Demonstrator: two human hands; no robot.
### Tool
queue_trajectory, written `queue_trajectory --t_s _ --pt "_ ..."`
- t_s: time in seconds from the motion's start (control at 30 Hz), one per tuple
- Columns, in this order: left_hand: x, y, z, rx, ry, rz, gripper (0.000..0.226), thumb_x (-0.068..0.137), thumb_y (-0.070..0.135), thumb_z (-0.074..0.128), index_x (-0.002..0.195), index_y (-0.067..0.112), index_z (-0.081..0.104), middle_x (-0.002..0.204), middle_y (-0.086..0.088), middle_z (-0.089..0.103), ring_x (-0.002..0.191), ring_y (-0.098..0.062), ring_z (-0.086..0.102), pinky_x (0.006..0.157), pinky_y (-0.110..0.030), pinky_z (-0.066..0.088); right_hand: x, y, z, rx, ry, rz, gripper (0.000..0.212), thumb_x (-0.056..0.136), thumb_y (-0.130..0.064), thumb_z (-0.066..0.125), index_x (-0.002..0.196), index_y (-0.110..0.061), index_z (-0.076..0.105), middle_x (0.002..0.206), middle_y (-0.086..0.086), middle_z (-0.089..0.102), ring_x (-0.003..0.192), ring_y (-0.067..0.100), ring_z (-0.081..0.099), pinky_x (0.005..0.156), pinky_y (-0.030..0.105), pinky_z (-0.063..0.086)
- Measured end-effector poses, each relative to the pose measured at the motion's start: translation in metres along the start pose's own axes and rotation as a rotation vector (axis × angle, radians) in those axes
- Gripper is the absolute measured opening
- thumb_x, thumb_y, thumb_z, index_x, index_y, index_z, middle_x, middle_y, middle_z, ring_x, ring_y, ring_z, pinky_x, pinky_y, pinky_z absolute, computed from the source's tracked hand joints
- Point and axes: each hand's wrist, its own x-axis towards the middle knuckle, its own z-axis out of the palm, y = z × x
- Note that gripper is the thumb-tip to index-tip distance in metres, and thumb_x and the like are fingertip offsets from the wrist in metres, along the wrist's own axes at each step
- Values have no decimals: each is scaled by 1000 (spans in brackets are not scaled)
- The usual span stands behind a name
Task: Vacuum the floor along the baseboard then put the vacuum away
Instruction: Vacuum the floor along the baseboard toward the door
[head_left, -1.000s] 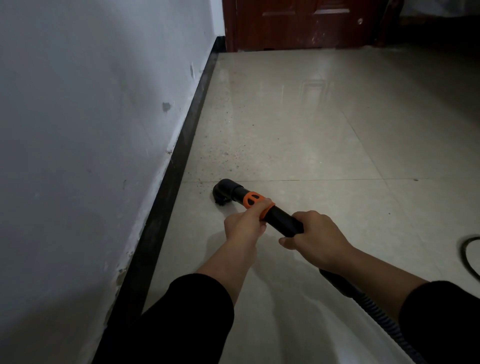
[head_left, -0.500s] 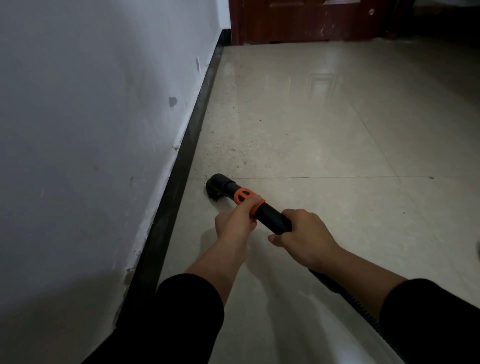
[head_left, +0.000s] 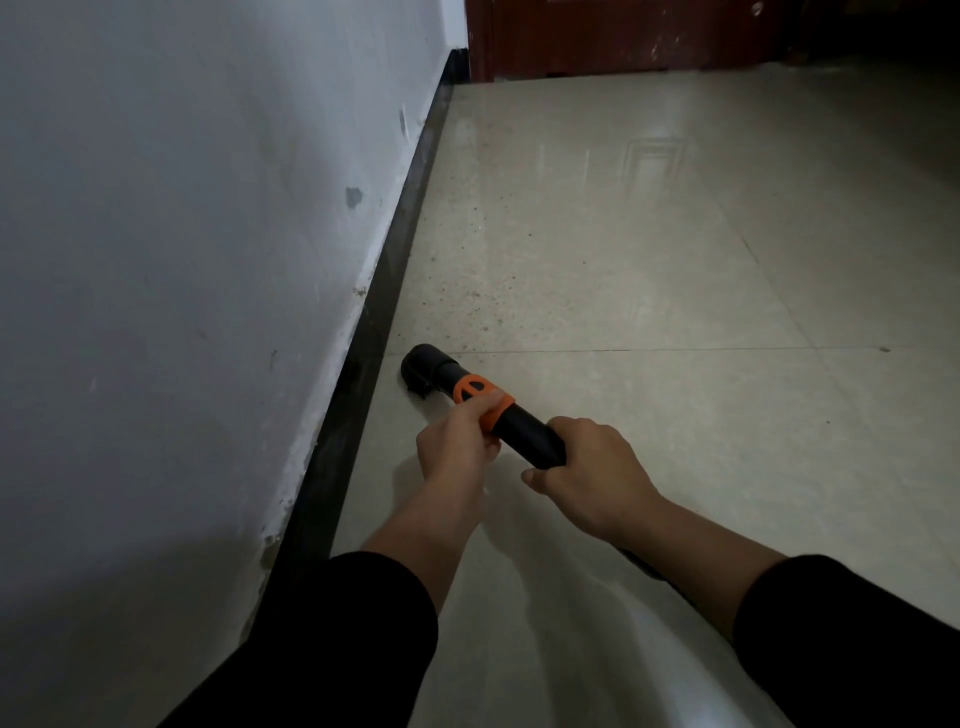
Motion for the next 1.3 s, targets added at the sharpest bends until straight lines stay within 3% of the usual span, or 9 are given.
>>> queue_trajectory --t_s 0.2,0.3,0.6,0.77,0.93,1.1,1.3 --pt "5 3 -8 -49 -3 -1 16 77 13 75 86 12 62 97 -14 69 92 -24 67 80 -31 55 2 -6 9 -47 31 -46 14 85 -24 65 92 -16 55 82 -1 57 74 17 54 64 26 40" --pt "8 4 -12 -107 -16 -6 21 79 11 72 98 6 64 98 -15 69 91 -24 68 77 -29 54 2 -10 16 -81 62 -85 13 86 -24 62 92 -18 52 85 -2 56 74 15 49 66 26 38" --pt "24 7 -17 -147 -50 12 30 84 12 65 113 1 63 101 -15 67 87 -24 66 71 -28 52 9 -19 24 -131 85 -133 22 88 -25 60 105 -14 53 103 5 60 95 21 54 80 33 47" --pt "22 4 -6 -135 -79 15 26 85 12 65 110 3 62 101 -15 67 91 -25 66 75 -29 53 8 -12 15 -144 109 -125 21 89 -24 59 105 -14 52 105 5 59 95 20 53 73 27 39" --pt "18 -2 8 -123 -101 11 20 84 12 66 103 5 63 98 -15 68 90 -25 66 75 -30 54 5 -3 5 -152 111 -103 21 89 -25 59 105 -14 52 104 5 59 94 20 53 74 28 40" --pt "13 -7 16 -99 -113 13 12 83 12 66 94 8 64 98 -16 68 92 -27 67 80 -32 54 1 5 -2 -168 125 -91 19 89 -24 59 103 -13 52 103 5 60 84 17 46 70 26 36" --pt "6 -11 25 -91 -142 1 11 83 12 67 93 8 63 102 -17 68 95 -28 67 81 -32 55 -5 12 -12 -176 136 -68 21 89 -24 59 107 -13 53 105 5 60 94 19 54 74 26 41"
